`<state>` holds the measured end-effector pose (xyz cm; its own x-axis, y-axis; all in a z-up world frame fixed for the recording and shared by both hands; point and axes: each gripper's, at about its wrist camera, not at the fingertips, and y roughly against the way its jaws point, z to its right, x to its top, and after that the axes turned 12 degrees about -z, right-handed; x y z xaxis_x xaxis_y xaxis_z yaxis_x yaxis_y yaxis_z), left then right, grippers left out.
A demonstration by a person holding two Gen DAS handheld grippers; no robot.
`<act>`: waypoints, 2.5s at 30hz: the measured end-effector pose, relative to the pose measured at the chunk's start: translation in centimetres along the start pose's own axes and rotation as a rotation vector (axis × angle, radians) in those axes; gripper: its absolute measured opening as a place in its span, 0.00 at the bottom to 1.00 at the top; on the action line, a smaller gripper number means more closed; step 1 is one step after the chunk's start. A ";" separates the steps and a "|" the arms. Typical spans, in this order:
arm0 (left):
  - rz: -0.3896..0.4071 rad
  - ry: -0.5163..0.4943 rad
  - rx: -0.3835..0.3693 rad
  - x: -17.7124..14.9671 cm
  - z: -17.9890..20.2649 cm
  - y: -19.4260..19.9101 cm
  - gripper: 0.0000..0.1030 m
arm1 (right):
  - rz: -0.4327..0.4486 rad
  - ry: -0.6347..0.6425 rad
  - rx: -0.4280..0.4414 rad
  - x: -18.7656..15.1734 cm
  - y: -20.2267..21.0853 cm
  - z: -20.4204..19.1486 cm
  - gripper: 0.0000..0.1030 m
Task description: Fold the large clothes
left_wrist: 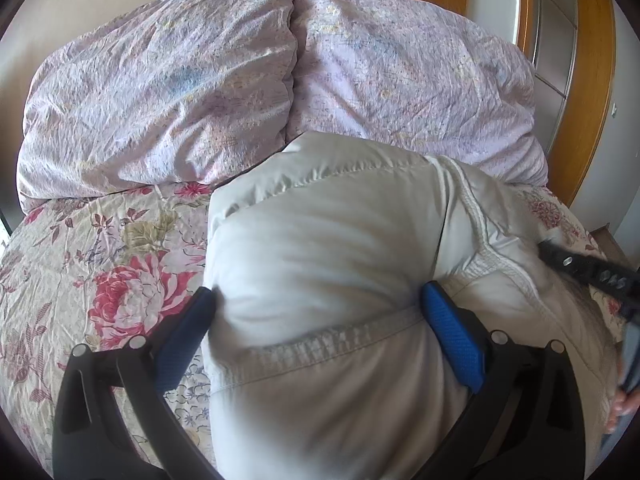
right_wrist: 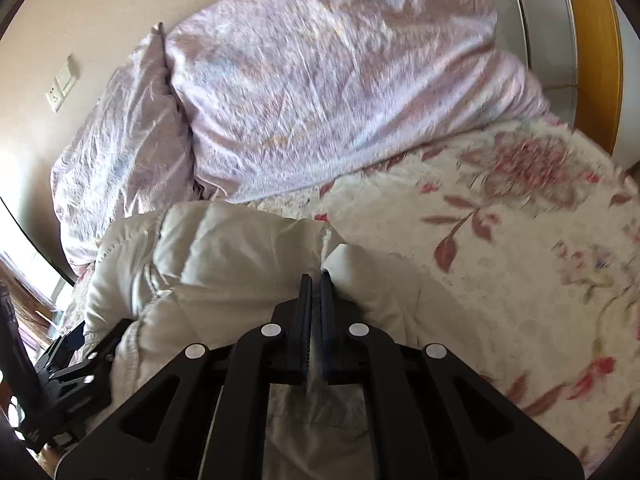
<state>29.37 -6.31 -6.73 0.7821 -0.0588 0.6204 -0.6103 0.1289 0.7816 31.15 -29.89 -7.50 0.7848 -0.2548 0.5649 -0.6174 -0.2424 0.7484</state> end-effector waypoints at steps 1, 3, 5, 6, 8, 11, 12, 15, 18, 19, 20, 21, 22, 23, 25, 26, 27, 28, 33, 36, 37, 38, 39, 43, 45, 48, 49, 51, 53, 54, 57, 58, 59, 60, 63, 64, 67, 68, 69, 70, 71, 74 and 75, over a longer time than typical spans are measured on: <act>0.001 0.003 -0.004 0.0 0.0 0.0 0.98 | 0.005 -0.009 0.020 -0.2 -0.5 0.4 0.00; 0.003 0.006 -0.008 0.0 0.0 0.1 0.98 | 0.009 -0.025 0.072 -0.4 -1.0 1.3 0.00; 0.008 0.003 -0.002 -0.1 0.1 0.2 0.98 | 0.002 -0.057 0.135 -0.5 -1.3 2.3 0.00; 0.009 0.002 0.001 -0.1 0.2 0.2 0.98 | -0.002 -0.069 0.161 -0.5 -1.4 2.7 0.00; 0.010 -0.002 0.006 -0.1 0.3 0.1 0.98 | -0.007 -0.083 0.198 -0.6 -1.6 3.3 0.00; 0.014 -0.009 0.026 -0.1 0.6 0.1 0.98 | -0.011 -0.098 0.229 -0.6 -1.8 3.7 0.00; 0.017 -0.010 0.030 -0.1 0.7 0.0 0.98 | -0.013 -0.102 0.238 -0.6 -1.9 3.8 0.00; 0.016 -0.010 0.032 -0.1 0.7 -0.1 0.98 | -0.017 -0.112 0.249 -0.6 -2.0 3.9 0.00; 0.013 -0.010 0.039 0.1 0.7 -0.1 0.98 | -0.030 -0.112 0.229 -0.3 -2.0 3.7 0.00; 0.009 -0.008 0.035 0.2 0.6 -0.1 0.98 | -0.038 -0.110 0.217 -0.1 -2.0 3.5 0.00; -0.001 -0.004 0.023 0.3 0.3 0.1 0.98 | -0.051 -0.103 0.192 0.1 -1.8 3.2 0.00; -0.018 -0.001 0.005 0.4 -0.1 0.5 0.98 | -0.062 -0.096 0.170 0.2 -1.5 2.9 0.00; -0.031 0.006 -0.010 0.4 -0.4 0.9 0.98 | -0.082 -0.088 0.139 0.3 -0.9 2.4 0.00; -0.043 0.024 -0.033 0.3 -1.0 1.8 0.98 | -0.098 -0.083 0.131 0.4 -0.1 2.2 0.07; -0.049 0.041 -0.066 0.0 -2.0 3.3 0.98 | -0.099 -0.077 0.159 0.4 2.2 2.2 0.40; -0.045 0.042 -0.087 -0.2 -2.8 4.4 0.98 | -0.089 -0.077 0.157 0.4 3.2 2.3 0.76; -0.039 0.042 -0.093 -0.4 -3.4 5.2 0.98 | -0.062 -0.072 0.137 0.5 4.8 2.6 0.90; -0.035 0.042 -0.096 -0.5 -4.2 5.9 0.98 | -0.041 -0.065 0.126 0.5 6.0 3.0 0.98; -0.057 0.039 -0.158 -1.3 -6.9 6.8 0.98 | -0.107 -0.091 0.132 0.8 8.0 5.8 0.99; -0.104 0.083 -0.219 -1.5 -8.2 6.3 0.98 | -0.177 -0.132 0.189 0.4 7.2 7.3 0.99; -0.128 0.100 -0.247 -1.6 -8.6 5.9 0.98 | -0.215 -0.152 0.240 0.3 6.5 7.9 0.99; -0.144 0.107 -0.263 -1.6 -8.7 5.5 0.98 | -0.241 -0.164 0.270 0.1 6.1 8.1 0.99; -0.167 0.109 -0.280 -1.7 -8.7 5.1 0.98 | -0.276 -0.175 0.299 -0.1 5.4 8.3 0.99; -0.220 0.114 -0.343 -1.8 -8.1 4.3 0.98 | -0.393 -0.178 0.318 -0.6 3.0 8.3 0.99; -0.234 0.116 -0.383 -1.7 -7.7 4.0 0.98 | -0.440 -0.186 0.328 -0.8 1.9 8.4 0.99; -0.260 0.119 -0.418 -1.5 -7.2 3.3 0.98 | -0.472 -0.190 0.364 -1.2 1.0 8.4 0.99; -0.266 0.122 -0.427 -1.5 -7.1 3.1 0.98 | -0.482 -0.192 0.377 -1.2 0.7 8.3 0.99; -0.282 0.131 -0.459 -1.4 -7.0 2.4 0.98 | -0.511 -0.195 0.410 -1.4 0.0 8.2 0.99; -0.296 0.143 -0.489 -1.5 -7.0 1.9 0.98 | -0.534 -0.197 0.425 -1.4 -0.6 8.0 0.99; -0.306 0.155 -0.510 -1.5 -7.0 1.4 0.98 | -0.542 -0.197 0.439 -1.5 -0.9 7.8 0.99; -0.337 0.203 -0.584 -1.9 -7.5 0.2 0.98 | -0.580 -0.182 0.518 -1.6 -1.8 6.7 0.99; -0.342 0.219 -0.602 -2.1 -7.7 -0.2 0.98 | -0.594 -0.174 0.539 -1.6 -2.2 6.2 0.99; -0.343 0.226 -0.609 -2.1 -7.8 -0.3 0.98 | -0.592 -0.157 0.537 -1.7 -2.3 5.5 0.99; -0.344 0.231 -0.617 -2.1 -7.9 -0.4 0.98 | -0.588 -0.143 0.534 -1.7 -2.3 5.2 0.99; -0.347 0.237 -0.638 -2.3 -8.2 -0.4 0.98 | -0.574 -0.117 0.551 -1.8 -2.1 4.5 0.99; -0.346 0.237 -0.640 -2.4 -8.2 -0.4 0.98 | -0.567 -0.114 0.559 -1.9 -2.0 4.5 0.99; -0.348 0.241 -0.654 -2.7 -8.5 -0.3 0.98 | -0.554 -0.105 0.572 -2.0 -2.0 4.4 0.99; -0.354 0.246 -0.664 -2.8 -8.7 -0.3 0.98 | -0.554 -0.104 0.576 -2.0 -1.9 4.5 0.99; -0.362 0.252 -0.678 -2.9 -8.9 -0.4 0.98 | -0.555 -0.105 0.577 -2.1 -2.1 4.3 0.99; -0.368 0.260 -0.693 -3.0 -9.1 -0.5 0.98 | -0.558 -0.103 0.577 -2.1 -2.0 4.3 0.99; -0.371 0.265 -0.703 -3.2 -9.4 -0.6 0.98 | -0.561 -0.103 0.577 -2.1 -2.0 4.3 0.99; -0.370 0.292 -0.721 -3.7 -9.4 -1.0 0.98 | -0.573 -0.119 0.584 -2.0 -2.3 4.6 0.99; -0.365 0.298 -0.724 -3.8 -9.3 -1.1 0.98 | -0.575 -0.123 0.589 -2.1 -2.3 4.8 0.99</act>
<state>28.23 2.99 -10.59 0.9758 0.0302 0.2165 -0.1636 0.7579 0.6316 30.65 -33.27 -12.02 0.9960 -0.0333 0.0825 -0.0754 -0.8075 0.5850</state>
